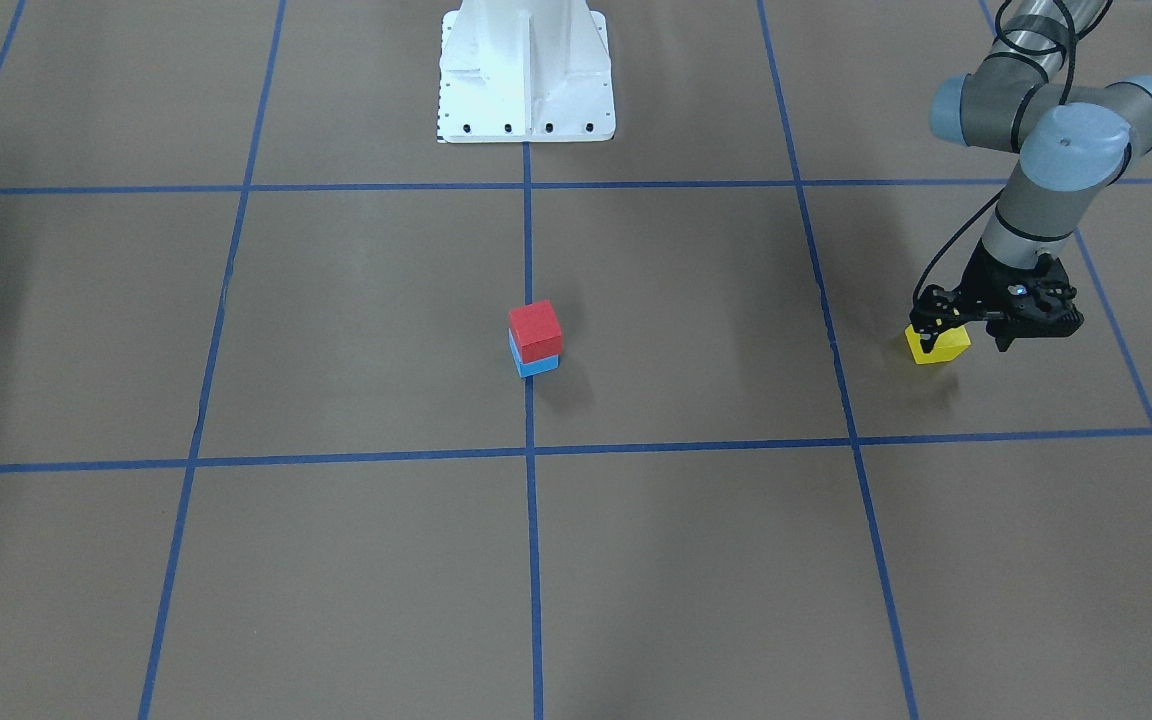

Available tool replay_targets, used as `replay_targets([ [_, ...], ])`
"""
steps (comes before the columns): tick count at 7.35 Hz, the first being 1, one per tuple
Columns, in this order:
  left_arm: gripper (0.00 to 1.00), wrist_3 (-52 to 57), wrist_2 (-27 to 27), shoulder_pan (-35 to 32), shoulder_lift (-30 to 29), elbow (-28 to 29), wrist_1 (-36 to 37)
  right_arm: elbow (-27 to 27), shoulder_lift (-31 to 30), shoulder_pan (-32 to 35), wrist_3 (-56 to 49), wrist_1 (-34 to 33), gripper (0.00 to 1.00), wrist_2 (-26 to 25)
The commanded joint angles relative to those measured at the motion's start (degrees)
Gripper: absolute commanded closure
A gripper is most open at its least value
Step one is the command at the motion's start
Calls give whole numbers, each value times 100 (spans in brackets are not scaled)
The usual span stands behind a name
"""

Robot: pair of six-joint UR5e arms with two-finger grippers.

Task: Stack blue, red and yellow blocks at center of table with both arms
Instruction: 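Lower the left gripper onto the yellow cube and grasp it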

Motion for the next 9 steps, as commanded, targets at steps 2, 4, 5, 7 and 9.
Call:
replay_targets([
  [2, 0, -165, -9, 5, -44, -7, 0, -11, 4, 0, -9, 0, 1, 0],
  [4, 0, -226, -18, 14, -44, -16, 0, -11, 4, 0, -9, 0, 1, -9],
  [5, 0, -505, -140, 49, -44, -25, 0, -11, 12, 0, -9, 0, 1, -9],
  [7, 0, -552, -334, 58, -17, -25, -9, -11, 13, 0, -9, 0, 1, -9],
  [9, 9, -543, -334, 58, 18, -16, -9, -2, 13, 0, -9, 0, 1, -9],
])
